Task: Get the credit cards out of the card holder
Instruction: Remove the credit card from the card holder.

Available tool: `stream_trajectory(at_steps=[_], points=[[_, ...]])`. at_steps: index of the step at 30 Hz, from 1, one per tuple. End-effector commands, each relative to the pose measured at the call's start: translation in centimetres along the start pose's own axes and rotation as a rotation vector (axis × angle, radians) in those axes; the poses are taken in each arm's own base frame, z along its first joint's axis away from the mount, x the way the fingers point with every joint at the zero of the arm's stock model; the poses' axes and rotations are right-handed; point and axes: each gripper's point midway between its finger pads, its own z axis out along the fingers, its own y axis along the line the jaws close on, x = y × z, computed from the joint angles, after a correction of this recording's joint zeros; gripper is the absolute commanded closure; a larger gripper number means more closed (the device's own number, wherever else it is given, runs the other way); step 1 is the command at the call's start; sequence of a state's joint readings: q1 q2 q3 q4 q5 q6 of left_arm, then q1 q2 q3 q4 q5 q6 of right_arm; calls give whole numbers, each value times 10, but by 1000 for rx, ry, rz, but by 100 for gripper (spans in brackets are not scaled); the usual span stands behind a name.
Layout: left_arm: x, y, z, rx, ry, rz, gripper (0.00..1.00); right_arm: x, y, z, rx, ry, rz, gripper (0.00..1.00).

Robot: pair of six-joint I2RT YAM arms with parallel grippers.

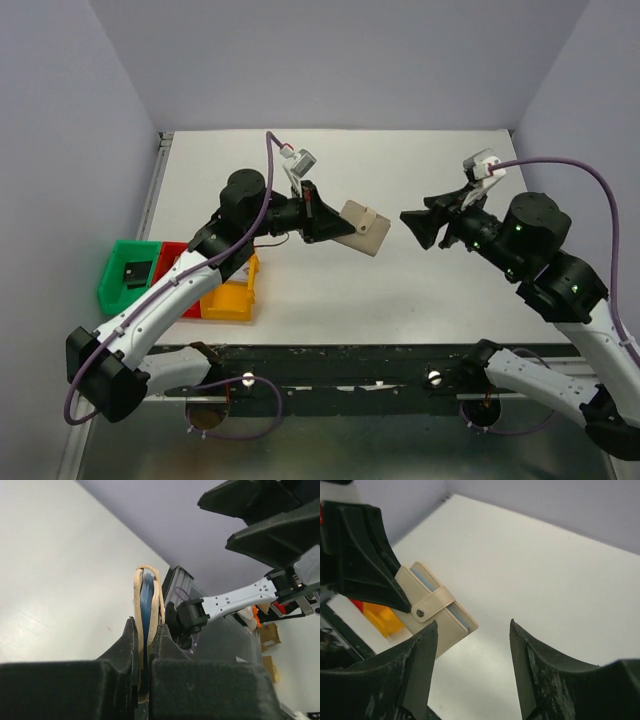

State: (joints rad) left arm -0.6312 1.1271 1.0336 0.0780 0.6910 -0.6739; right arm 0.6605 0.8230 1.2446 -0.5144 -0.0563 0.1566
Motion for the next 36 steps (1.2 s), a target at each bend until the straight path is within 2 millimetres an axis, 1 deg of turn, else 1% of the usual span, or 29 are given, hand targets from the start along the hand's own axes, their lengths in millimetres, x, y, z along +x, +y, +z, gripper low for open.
stream_trajectory(at_steps=[1, 4, 6, 9, 12, 15, 17, 20, 21, 26, 30, 36], points=[[29, 22, 0, -124, 161, -205, 100, 44, -59, -16, 353, 263, -279, 35], [28, 22, 5, -129, 189, -257, 100, 41, -54, -12, 383, 249, -379, 35], [26, 25, 7, -155, 207, -292, 100, 43, -45, -6, 349, 225, -411, 35], [25, 32, 10, -208, 233, -338, 100, 45, -25, 1, 280, 164, -393, 35], [20, 35, 15, -235, 236, -386, 100, 55, -7, 8, 198, 179, -384, 36], [16, 37, 20, -251, 230, -436, 100, 63, 6, 14, 156, 188, -389, 37], [15, 38, 24, -266, 237, -478, 100, 63, 14, 18, 122, 171, -379, 38], [18, 42, 29, -277, 264, -532, 100, 69, 18, 24, 110, 200, -382, 40], [18, 42, 31, -273, 264, -540, 100, 74, 19, 28, 108, 220, -391, 41], [16, 43, 33, -274, 252, -572, 100, 85, 22, 41, 110, 246, -393, 48], [18, 42, 33, -267, 259, -589, 100, 91, 26, 49, 105, 262, -395, 48], [19, 37, 33, -240, 264, -593, 100, 98, 25, 58, 126, 295, -409, 49]])
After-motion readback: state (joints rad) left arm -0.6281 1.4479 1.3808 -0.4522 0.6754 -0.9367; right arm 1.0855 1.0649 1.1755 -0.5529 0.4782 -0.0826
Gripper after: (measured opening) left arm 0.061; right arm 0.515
